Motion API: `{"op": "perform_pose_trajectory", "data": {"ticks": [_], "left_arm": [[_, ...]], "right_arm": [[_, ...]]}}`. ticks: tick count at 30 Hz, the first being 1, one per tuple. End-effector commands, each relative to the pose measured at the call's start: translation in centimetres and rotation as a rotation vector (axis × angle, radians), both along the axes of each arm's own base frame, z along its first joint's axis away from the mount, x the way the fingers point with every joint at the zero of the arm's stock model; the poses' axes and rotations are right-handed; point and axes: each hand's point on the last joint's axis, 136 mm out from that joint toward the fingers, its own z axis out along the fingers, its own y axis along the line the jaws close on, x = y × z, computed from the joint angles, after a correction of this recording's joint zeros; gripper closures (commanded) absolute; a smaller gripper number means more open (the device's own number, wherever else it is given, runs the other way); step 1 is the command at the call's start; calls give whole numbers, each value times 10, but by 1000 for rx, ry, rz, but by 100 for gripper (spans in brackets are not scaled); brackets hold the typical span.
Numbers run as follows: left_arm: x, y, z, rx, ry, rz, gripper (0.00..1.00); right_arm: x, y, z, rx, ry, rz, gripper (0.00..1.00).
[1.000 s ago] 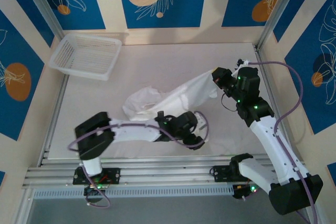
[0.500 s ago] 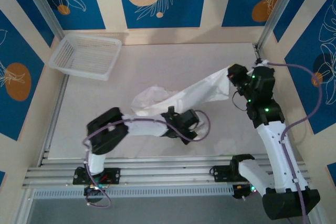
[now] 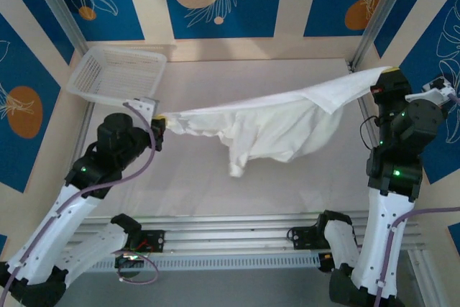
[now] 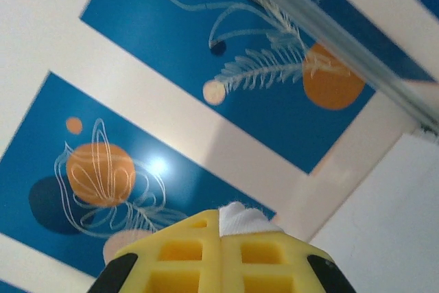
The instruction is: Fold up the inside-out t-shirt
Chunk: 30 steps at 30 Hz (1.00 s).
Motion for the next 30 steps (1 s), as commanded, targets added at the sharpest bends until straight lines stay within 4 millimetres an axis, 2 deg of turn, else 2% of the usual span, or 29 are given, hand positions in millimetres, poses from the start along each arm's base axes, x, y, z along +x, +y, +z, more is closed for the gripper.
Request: {"op": "perform_pose_trajectory", "data": {"ticks": [1, 6, 9, 11, 13, 15, 17, 18, 20, 23, 26, 28, 30], "left_arm": [[4, -1, -70, -34, 189, 62, 100], [18, -28, -135, -174, 332, 66, 84], [35, -40, -159, -183, 410, 69, 83], [49, -44, -169, -166, 435, 84, 83], [70, -46, -172, -151, 430, 101, 86], [92, -62, -167, -168, 423, 26, 94], [96, -80, -161, -191, 455, -57, 95], [92, -86, -160, -216, 482, -78, 91], [77, -81, -162, -205, 550, -53, 80], [36, -59, -170, -75, 619, 51, 69], [-16, -55, -172, 15, 647, 97, 62], [-42, -49, -175, 80, 643, 154, 57], [-56, -41, -182, 103, 656, 233, 50]], "right_arm": [[17, 13, -59, 52, 160, 59, 100], [23, 21, -169, 75, 508, 23, 100], [26, 36, -216, 78, 650, 59, 100], [29, 47, -232, 67, 695, 83, 100], [33, 52, -240, 42, 725, 80, 100], [38, 52, -244, 24, 746, 62, 100], [43, 52, -241, 19, 753, 60, 100], [45, 51, -238, 4, 753, 62, 100], [46, 49, -235, -15, 744, 58, 100], [45, 50, -235, -21, 726, 68, 100], [43, 55, -240, -8, 731, 90, 100], [44, 58, -243, 1, 732, 105, 100], [46, 62, -244, 5, 734, 122, 100]]}}
